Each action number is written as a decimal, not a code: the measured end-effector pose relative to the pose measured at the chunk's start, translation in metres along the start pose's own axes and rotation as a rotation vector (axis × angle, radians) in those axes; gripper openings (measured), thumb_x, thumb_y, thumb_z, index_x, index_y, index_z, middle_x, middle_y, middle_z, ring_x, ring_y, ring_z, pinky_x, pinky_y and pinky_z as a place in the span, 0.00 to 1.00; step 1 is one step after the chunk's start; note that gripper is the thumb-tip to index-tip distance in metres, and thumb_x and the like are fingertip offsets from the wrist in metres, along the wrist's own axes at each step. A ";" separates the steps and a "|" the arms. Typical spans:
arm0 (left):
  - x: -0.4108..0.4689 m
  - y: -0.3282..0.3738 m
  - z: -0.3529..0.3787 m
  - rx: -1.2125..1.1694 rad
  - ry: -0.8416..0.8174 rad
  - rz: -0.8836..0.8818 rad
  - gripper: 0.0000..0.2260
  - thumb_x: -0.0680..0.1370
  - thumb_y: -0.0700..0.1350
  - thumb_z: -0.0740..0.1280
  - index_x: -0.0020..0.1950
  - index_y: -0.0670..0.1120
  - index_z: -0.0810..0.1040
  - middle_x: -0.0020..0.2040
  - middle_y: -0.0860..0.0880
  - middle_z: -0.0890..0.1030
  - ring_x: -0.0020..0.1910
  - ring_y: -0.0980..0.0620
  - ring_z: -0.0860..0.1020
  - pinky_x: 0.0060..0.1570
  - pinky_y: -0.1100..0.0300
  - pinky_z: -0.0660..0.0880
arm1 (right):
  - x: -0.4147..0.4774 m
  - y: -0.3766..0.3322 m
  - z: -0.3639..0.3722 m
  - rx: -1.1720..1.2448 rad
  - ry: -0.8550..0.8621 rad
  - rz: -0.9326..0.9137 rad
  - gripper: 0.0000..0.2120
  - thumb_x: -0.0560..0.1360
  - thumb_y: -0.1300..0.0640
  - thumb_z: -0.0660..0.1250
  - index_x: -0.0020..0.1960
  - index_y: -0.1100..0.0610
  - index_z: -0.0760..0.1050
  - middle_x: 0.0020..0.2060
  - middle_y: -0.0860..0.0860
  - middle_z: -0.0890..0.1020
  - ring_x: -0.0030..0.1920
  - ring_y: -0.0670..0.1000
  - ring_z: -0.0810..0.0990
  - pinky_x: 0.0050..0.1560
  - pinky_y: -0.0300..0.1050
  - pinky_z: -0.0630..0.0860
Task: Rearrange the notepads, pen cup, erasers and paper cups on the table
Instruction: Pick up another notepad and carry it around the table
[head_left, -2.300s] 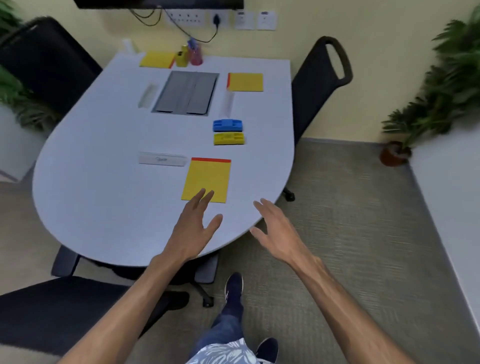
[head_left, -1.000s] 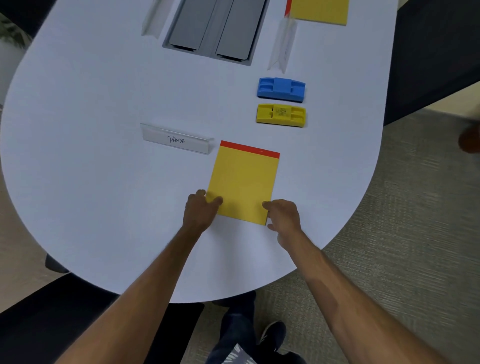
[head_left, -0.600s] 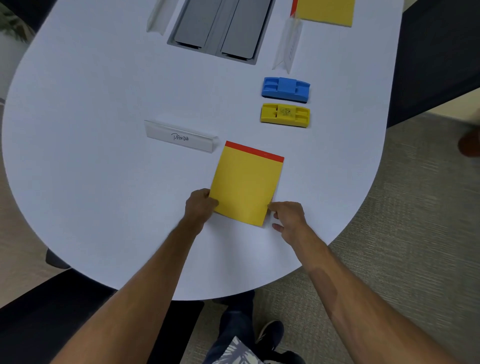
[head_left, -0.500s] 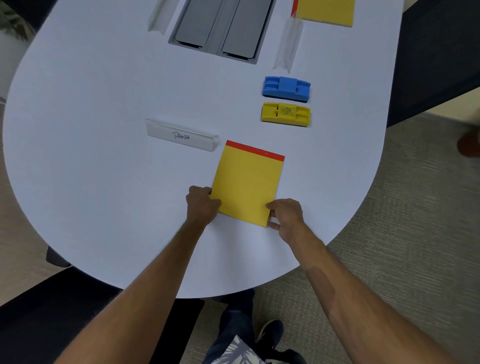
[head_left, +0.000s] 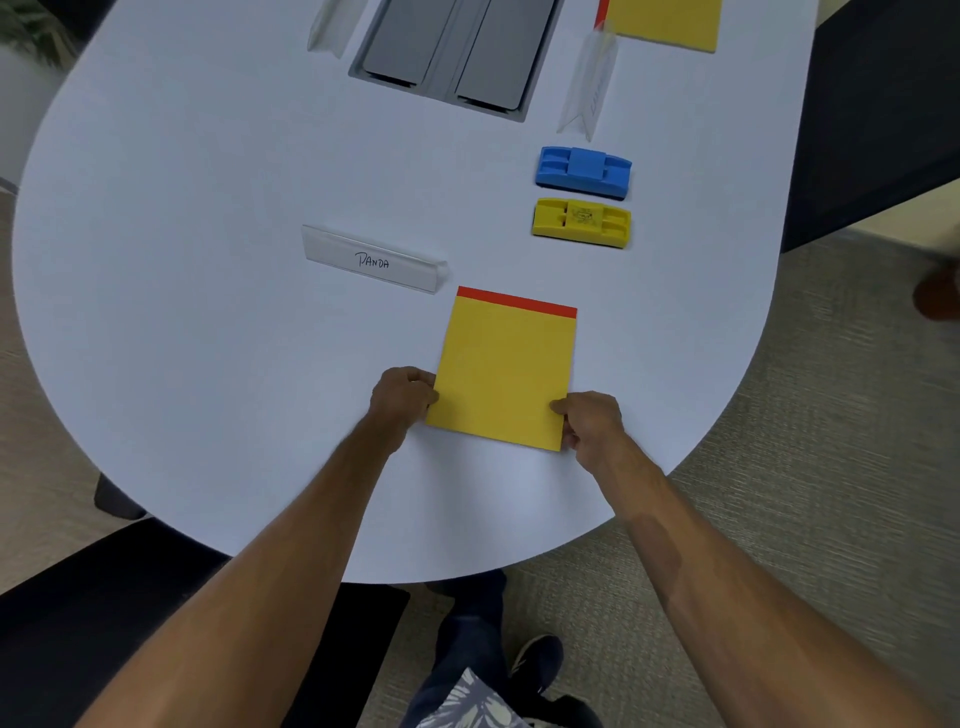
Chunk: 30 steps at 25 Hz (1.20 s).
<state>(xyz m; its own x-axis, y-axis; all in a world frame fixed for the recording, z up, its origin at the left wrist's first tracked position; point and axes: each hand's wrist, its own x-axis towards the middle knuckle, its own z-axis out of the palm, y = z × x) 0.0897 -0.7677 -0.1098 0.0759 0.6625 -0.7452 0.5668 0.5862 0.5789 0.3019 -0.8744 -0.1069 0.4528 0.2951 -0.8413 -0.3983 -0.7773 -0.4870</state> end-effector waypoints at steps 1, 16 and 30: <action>-0.004 -0.001 -0.003 -0.018 -0.029 0.014 0.11 0.72 0.31 0.67 0.41 0.46 0.81 0.38 0.46 0.81 0.39 0.46 0.78 0.42 0.58 0.74 | -0.001 0.001 -0.003 -0.035 -0.006 -0.029 0.05 0.74 0.68 0.68 0.43 0.61 0.75 0.38 0.57 0.77 0.32 0.53 0.74 0.30 0.43 0.69; -0.165 -0.007 -0.025 -0.196 -0.164 0.240 0.07 0.79 0.36 0.67 0.56 0.42 0.77 0.40 0.45 0.83 0.33 0.50 0.81 0.36 0.55 0.79 | -0.135 0.033 -0.093 -0.046 -0.273 -0.401 0.17 0.77 0.69 0.67 0.63 0.56 0.73 0.49 0.61 0.85 0.44 0.55 0.83 0.41 0.48 0.79; -0.403 -0.135 -0.050 -0.499 0.202 0.439 0.09 0.77 0.37 0.71 0.56 0.38 0.80 0.47 0.39 0.85 0.42 0.45 0.84 0.37 0.58 0.80 | -0.308 0.098 -0.119 -0.142 -0.550 -0.777 0.10 0.80 0.59 0.66 0.60 0.53 0.77 0.38 0.52 0.86 0.41 0.51 0.84 0.45 0.53 0.78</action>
<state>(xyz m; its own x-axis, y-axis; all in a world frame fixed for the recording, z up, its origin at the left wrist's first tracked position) -0.0586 -1.0899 0.1290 0.0301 0.9330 -0.3587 0.0695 0.3560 0.9319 0.2183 -1.1078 0.1321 0.0979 0.9470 -0.3058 -0.0278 -0.3046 -0.9521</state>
